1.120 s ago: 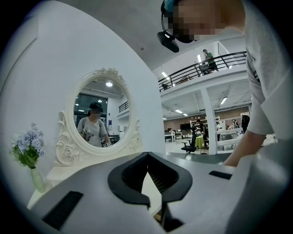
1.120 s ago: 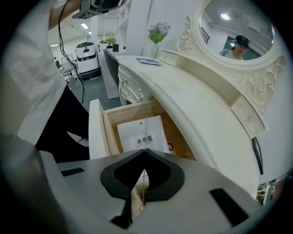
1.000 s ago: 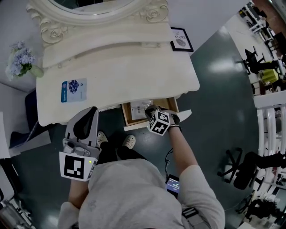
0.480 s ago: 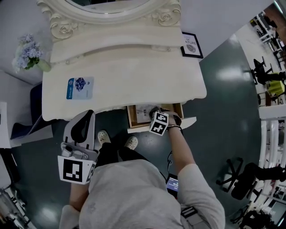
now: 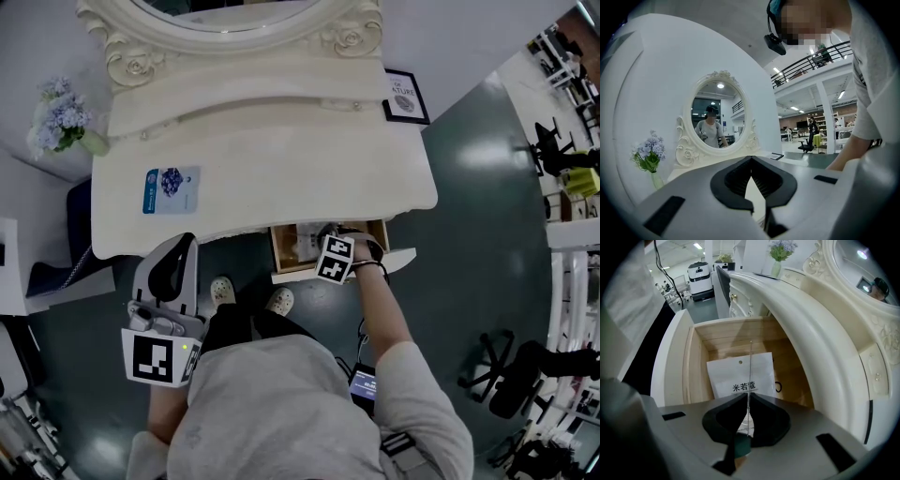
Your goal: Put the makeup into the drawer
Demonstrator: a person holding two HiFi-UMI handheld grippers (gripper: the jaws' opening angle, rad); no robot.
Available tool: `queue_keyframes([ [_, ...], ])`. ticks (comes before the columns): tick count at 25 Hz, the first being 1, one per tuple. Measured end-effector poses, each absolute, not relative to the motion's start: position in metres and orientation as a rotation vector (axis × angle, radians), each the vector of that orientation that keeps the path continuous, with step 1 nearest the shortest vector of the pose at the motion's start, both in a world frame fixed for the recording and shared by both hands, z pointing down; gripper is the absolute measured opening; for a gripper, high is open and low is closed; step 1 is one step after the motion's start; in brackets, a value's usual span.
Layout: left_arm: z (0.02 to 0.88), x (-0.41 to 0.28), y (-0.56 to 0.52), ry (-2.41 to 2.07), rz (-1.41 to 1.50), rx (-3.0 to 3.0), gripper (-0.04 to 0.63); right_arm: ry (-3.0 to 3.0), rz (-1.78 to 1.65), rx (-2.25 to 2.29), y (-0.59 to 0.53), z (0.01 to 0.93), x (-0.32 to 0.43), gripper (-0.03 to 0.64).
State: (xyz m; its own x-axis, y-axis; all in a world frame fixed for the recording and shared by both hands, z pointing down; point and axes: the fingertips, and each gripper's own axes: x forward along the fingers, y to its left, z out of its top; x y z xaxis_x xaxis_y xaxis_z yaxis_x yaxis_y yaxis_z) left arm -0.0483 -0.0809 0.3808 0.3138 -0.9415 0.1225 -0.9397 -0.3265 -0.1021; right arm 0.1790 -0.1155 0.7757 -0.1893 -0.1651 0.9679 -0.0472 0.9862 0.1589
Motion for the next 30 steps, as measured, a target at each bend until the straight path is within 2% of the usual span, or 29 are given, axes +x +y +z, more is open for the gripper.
queue_keyframes([
  [10, 0.38, -0.054, -0.093, 1.735, -0.251, -2.583, 0.014, -1.839, -0.008, 0.26, -0.118, 0.756, 0.173, 0.026],
  [18, 0.372, -0.06, -0.103, 1.654, -0.199, -2.62, 0.014, -2.148, 0.365, 0.634, -0.118, 0.692, 0.154, 0.024],
  [30, 0.365, -0.086, -0.106, 1.628, -0.185, -2.62, 0.014, -2.47, 0.437, 1.057, -0.135, 0.589, 0.116, 0.023],
])
